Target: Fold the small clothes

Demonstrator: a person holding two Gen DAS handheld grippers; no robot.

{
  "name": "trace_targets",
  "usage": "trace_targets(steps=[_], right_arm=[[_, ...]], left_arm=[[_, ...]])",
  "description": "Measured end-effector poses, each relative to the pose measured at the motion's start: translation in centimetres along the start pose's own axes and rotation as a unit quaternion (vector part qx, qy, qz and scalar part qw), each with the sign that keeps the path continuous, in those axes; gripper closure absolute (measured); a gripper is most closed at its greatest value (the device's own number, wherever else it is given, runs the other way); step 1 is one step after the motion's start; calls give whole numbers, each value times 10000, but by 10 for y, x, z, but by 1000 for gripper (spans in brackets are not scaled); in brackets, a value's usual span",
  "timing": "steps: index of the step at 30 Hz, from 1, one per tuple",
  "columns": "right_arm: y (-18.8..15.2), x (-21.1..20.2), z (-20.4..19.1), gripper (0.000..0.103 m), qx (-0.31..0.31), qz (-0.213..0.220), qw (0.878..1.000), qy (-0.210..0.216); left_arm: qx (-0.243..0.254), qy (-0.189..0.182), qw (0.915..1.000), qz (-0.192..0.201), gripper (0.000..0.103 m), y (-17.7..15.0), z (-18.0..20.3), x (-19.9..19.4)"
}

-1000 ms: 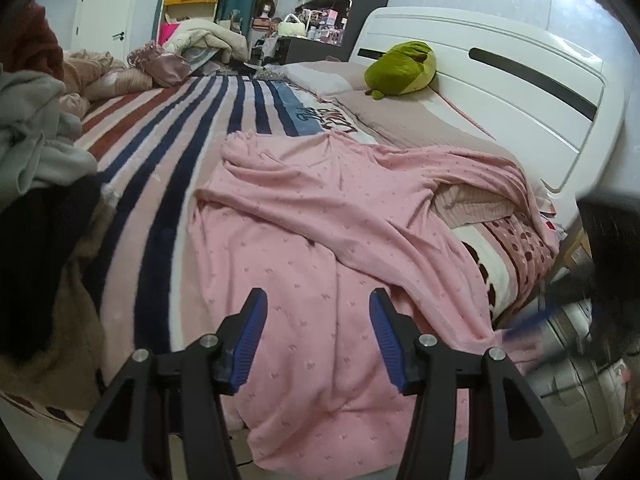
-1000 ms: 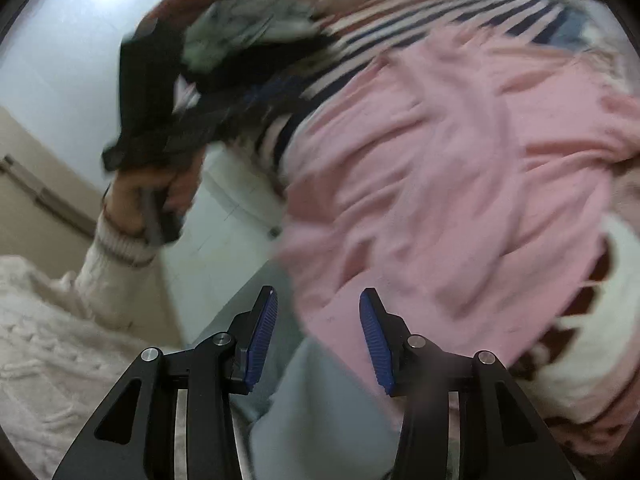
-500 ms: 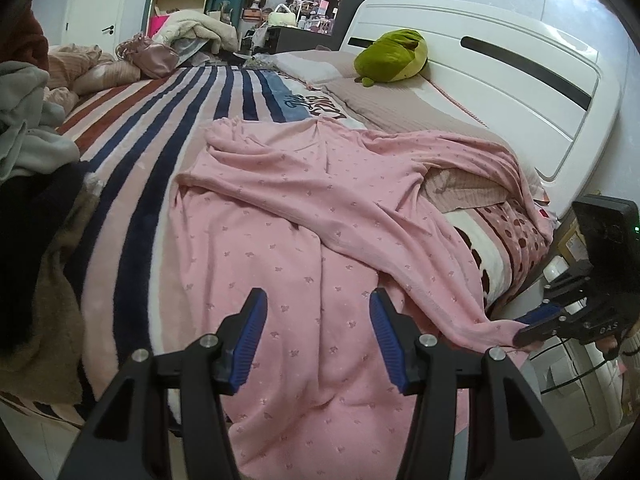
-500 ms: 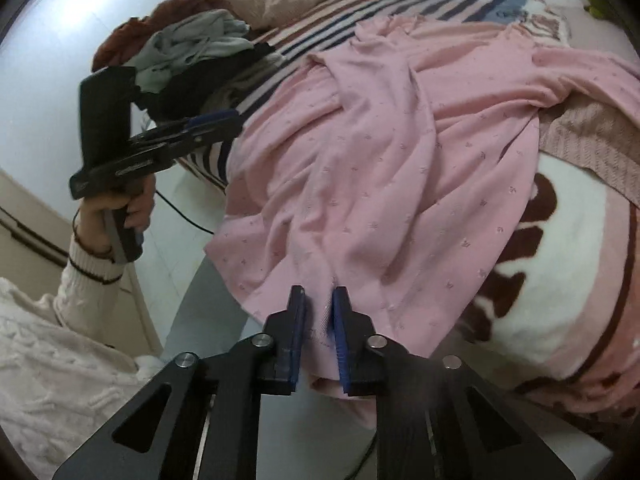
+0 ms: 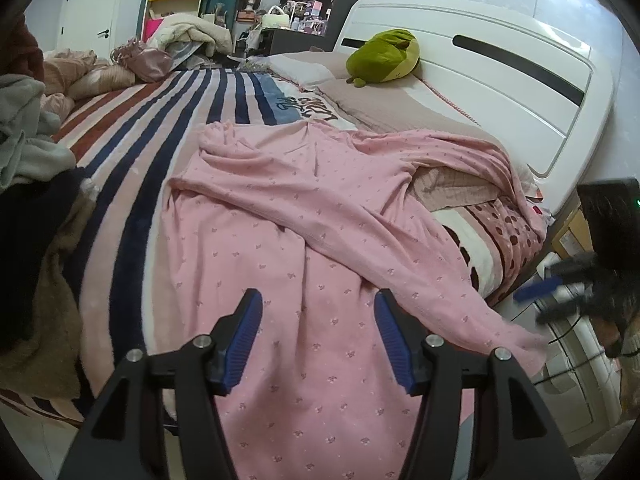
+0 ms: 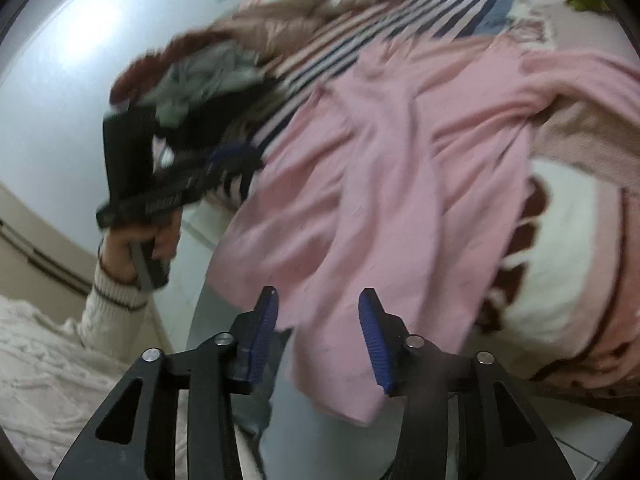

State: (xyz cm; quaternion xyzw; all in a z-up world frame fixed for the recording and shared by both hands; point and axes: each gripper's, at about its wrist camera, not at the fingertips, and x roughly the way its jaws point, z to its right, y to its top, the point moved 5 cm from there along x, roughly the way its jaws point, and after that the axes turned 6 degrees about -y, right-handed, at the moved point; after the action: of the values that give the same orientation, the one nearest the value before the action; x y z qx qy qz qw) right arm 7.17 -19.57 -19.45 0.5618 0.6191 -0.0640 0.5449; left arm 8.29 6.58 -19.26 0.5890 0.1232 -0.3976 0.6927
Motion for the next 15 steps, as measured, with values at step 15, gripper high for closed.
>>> trace_targets(steps=[15], right_arm=[[3,-78,238,32,2861,2193,9073,-2163]], left_arm=[[19,83,9996,271,46,30,7,-8]])
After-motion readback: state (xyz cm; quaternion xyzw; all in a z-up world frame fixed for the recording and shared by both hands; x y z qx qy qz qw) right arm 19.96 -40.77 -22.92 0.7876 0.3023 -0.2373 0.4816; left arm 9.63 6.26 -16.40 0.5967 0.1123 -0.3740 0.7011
